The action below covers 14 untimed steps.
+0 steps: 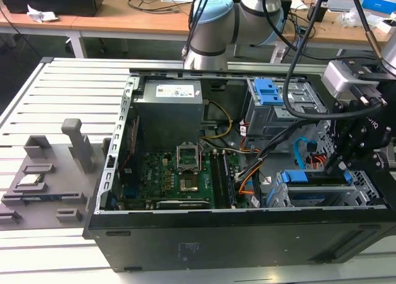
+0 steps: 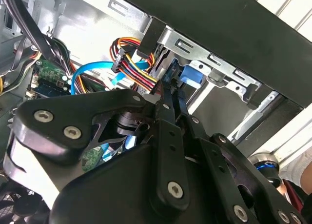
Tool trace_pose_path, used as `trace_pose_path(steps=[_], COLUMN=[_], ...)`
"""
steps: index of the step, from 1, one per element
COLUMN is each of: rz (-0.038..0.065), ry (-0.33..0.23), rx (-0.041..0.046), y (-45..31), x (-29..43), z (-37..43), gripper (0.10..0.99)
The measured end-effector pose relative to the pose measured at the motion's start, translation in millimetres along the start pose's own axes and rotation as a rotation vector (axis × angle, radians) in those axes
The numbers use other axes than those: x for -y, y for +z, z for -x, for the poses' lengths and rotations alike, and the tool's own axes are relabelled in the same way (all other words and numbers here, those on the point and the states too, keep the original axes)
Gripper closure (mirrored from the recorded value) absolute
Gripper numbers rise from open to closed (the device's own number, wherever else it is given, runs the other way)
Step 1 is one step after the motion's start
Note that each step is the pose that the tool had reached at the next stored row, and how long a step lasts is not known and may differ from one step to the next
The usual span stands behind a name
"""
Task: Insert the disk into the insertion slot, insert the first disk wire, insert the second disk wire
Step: 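Insert the first disk wire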
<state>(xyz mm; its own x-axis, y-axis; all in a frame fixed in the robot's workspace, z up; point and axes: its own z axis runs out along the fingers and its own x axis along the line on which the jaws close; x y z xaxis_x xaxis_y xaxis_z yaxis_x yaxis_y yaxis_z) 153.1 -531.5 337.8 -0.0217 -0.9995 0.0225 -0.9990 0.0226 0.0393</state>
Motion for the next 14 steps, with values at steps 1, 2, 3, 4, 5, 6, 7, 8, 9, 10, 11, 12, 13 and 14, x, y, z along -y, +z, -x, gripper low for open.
trace_pose_path(steps=[1,2,3,4,5,6,7,8,9,10,11,12,13,14], rz=[0.000,0.000,0.000,0.000,0.000,0.000,0.000,0.000,0.000,0.000,0.000,0.000,0.000,0.000], ry=[0.000,0.000,0.000,0.000,0.000,0.000,0.000,0.000,0.000,0.000,0.000,0.000,0.000,0.000], rx=[-0.0002,-0.0008,-0.0010,-0.0009,-0.0005,-0.0001,-0.0004,0.0028,0.0014,0.0003,0.0000,-0.0001,0.0001,0.0000], y=[1.6,2.1,2.8,3.1,3.4,3.8,3.9,5.5,5.2,4.8,4.7,3.2,1.5,-1.0], x=[0.1,0.1,0.1,0.1,0.2,0.2,0.2,0.2,0.2,0.2,0.2,0.1,0.1,0.0], z=[0.0,0.0,0.1,0.0,0.0,0.1,0.1,0.2,0.2,0.1,0.1,0.0,0.0,0.0], gripper=[0.918,0.918,0.918,0.918,0.918,0.918,0.918,0.906,0.843,0.843,0.843,0.843,0.843,0.843])
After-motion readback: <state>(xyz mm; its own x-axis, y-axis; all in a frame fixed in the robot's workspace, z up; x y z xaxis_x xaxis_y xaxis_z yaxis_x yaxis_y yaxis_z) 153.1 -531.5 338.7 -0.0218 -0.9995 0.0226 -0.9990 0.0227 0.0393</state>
